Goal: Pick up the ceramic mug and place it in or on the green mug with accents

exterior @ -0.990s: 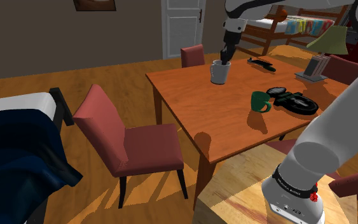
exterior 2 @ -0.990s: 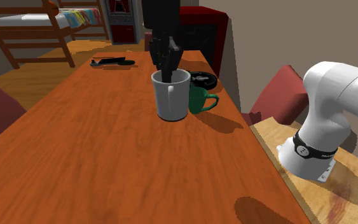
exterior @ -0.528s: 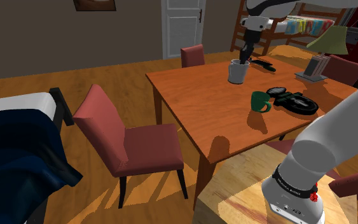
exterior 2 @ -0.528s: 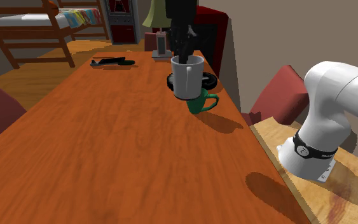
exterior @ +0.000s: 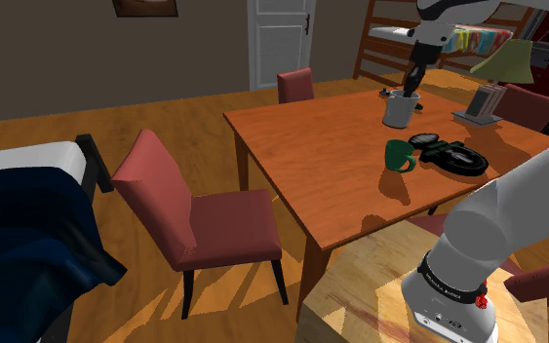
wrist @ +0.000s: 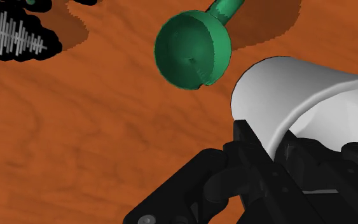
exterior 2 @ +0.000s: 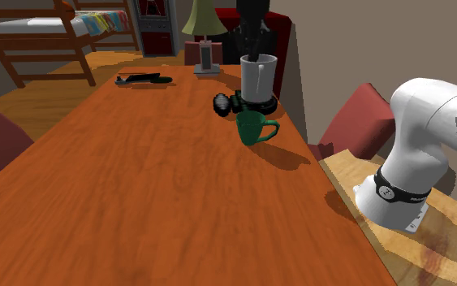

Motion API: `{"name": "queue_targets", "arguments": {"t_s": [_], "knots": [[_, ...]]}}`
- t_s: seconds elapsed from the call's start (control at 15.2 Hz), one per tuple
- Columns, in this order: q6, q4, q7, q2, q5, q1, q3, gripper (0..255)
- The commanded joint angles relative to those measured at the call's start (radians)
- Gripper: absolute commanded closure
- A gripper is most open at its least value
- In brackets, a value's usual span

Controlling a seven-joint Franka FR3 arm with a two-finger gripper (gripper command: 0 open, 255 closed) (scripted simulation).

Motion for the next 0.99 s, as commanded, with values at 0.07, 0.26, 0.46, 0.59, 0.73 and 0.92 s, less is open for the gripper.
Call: {"name": "queue_targets", "arguments": {"t_s": [0.07,0.26,0.46,0.59,0.73,0.92], "knots": [[-0.017,0.008,-0.063,-0.011,-0.02,-0.025,-0.042,255],[0.0,-0.012,-0.096,-0.016,-0.032,-0.039,-0.068,255],[0.04,-0.051,-0.098,-0.015,-0.034,-0.041,-0.073,255],[0.067,-0.076,-0.099,-0.013,-0.035,-0.042,-0.076,255],[0.094,-0.1,-0.101,-0.01,-0.036,-0.043,-0.081,255],[0.135,-0.136,-0.105,-0.004,-0.037,-0.044,-0.087,255]]}}
